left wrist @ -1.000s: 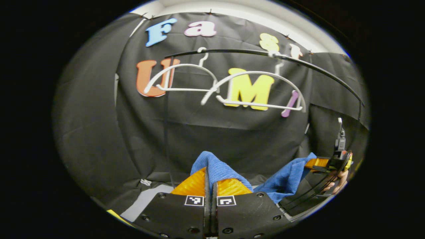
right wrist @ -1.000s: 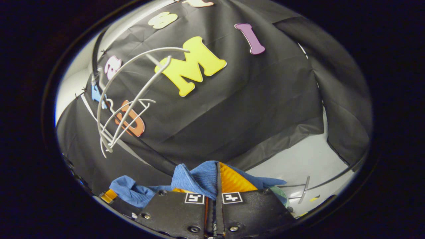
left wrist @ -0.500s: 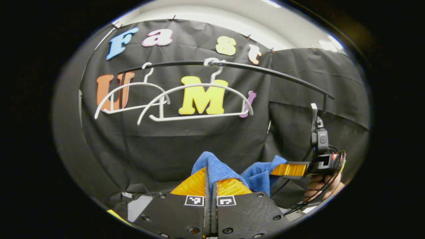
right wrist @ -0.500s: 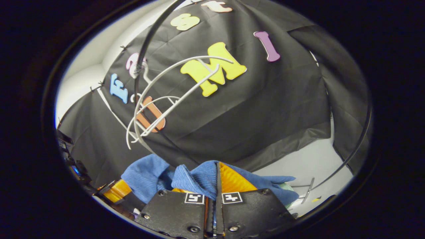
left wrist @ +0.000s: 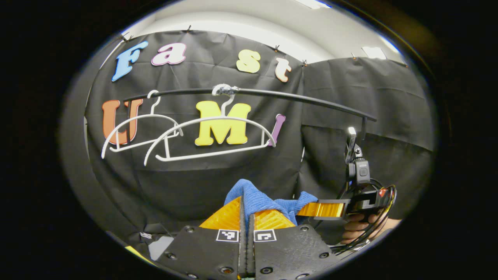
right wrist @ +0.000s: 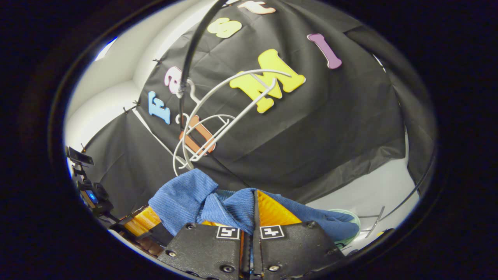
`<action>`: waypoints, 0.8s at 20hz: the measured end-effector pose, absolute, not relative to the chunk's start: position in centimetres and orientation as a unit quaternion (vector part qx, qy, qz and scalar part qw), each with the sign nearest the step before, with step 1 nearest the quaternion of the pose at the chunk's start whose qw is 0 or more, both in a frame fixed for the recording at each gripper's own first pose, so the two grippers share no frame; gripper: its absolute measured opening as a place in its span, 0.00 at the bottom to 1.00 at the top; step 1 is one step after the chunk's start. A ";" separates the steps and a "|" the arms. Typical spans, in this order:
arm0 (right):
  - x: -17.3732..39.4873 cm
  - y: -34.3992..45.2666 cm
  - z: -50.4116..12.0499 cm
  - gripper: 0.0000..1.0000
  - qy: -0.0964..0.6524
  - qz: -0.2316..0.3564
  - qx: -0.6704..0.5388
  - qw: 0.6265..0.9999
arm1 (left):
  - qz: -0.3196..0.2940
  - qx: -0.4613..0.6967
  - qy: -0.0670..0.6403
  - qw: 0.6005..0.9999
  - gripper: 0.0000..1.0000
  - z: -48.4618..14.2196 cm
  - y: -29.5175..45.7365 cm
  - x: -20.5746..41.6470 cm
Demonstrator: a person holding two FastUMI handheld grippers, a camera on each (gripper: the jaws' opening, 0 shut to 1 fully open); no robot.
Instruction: Grasp the clothes on the hanger with both hands and then place them into the laundry hamper below.
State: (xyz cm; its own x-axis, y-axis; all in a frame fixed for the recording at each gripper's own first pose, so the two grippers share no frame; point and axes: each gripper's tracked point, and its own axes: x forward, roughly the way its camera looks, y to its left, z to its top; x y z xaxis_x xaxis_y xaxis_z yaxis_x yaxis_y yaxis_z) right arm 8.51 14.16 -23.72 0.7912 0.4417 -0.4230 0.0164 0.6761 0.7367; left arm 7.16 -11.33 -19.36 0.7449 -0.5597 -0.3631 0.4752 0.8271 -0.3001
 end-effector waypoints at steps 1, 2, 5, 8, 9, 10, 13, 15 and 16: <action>8.6 14.0 -25.1 0.06 0.309 0.118 0.380 0.864 | -0.274 -0.093 0.233 0.928 0.00 -20.7 -11.5 7.1; 8.7 13.6 -26.8 0.06 0.322 0.109 0.371 0.864 | -0.272 -0.094 0.246 0.926 0.00 -22.3 -11.7 7.0; 8.4 13.6 -32.5 0.06 0.372 0.092 0.350 0.855 | -0.266 -0.096 0.303 0.910 0.00 -28.7 -12.9 5.9; 7.9 13.4 -39.3 0.06 0.427 0.057 0.336 0.837 | -0.240 -0.080 0.364 0.896 0.00 -35.3 -13.0 4.5; 7.6 13.4 -41.4 0.06 0.448 0.046 0.337 0.827 | -0.230 -0.073 0.383 0.892 0.01 -37.8 -13.0 4.0; 6.9 13.6 -43.2 0.07 0.471 0.036 0.331 0.817 | -0.222 -0.064 0.409 0.883 0.01 -40.2 -12.9 3.3; 4.6 13.2 -46.5 0.14 0.529 0.014 0.276 0.803 | -0.197 -0.035 0.488 0.850 0.12 -45.7 -11.6 0.2; 4.4 11.7 -46.6 0.35 0.530 -0.006 0.235 0.815 | -0.194 -0.024 0.514 0.835 0.37 -48.4 -10.3 -1.6; 4.4 11.2 -46.0 0.47 0.523 -0.013 0.223 0.822 | -0.194 -0.014 0.518 0.833 0.50 -48.7 -9.9 -2.2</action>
State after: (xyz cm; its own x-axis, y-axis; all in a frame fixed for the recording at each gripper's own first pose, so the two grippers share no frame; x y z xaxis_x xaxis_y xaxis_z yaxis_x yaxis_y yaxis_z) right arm 4.41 11.18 -45.96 0.4518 0.2110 -0.8668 0.2550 0.9006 0.3521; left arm -2.19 -9.93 -48.75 0.3885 -0.3383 -0.8571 0.3088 0.9242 -0.2249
